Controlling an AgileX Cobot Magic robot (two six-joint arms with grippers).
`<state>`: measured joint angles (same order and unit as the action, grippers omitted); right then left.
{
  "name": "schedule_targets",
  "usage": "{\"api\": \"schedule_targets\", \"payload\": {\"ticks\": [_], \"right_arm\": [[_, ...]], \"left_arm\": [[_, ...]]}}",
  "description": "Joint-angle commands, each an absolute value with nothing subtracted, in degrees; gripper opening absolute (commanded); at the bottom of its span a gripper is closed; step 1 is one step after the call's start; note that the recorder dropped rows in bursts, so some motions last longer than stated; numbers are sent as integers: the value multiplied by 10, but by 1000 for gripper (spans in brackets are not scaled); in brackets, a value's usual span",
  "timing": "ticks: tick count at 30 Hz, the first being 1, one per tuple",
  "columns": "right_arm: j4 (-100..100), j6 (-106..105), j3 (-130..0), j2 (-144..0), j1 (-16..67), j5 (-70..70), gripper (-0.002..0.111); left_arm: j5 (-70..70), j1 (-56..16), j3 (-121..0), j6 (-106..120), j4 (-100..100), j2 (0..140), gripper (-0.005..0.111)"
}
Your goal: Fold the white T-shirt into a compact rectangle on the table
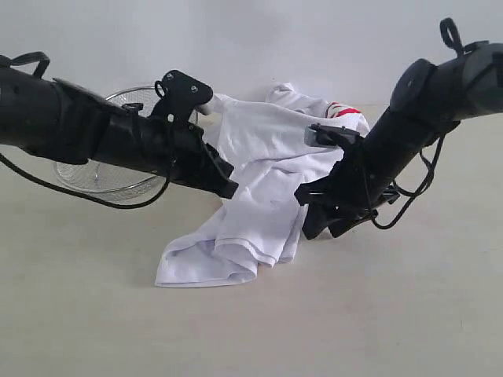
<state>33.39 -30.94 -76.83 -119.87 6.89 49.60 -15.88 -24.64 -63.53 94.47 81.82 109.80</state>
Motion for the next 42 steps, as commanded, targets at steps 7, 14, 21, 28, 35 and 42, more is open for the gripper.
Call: {"api": "schedule_targets", "payload": {"ticks": [7,14,21,28,35,42], "right_arm": [[383,-309,-766,-1219,82,447,46],[380,-298,-766,-1219,126,384,34],[332,-306,-768,-1209,126,415,0],[259,-288,-767,-1096,126,428,0],[160,-209,-767,-1070,126,478,0],[159,-213,-767,-1085,126,504,4]], "left_arm": [[-180,-254,-632,907,816,1152,5],[-156,-254,-632,900,816,1174,5],[-140,-254,-594,867,770,1174,5],[-95,-254,-574,840,770,1174,5],[-90,-254,-574,805,770,1174,5],[-98,-254,-574,805,770,1174,5]]}}
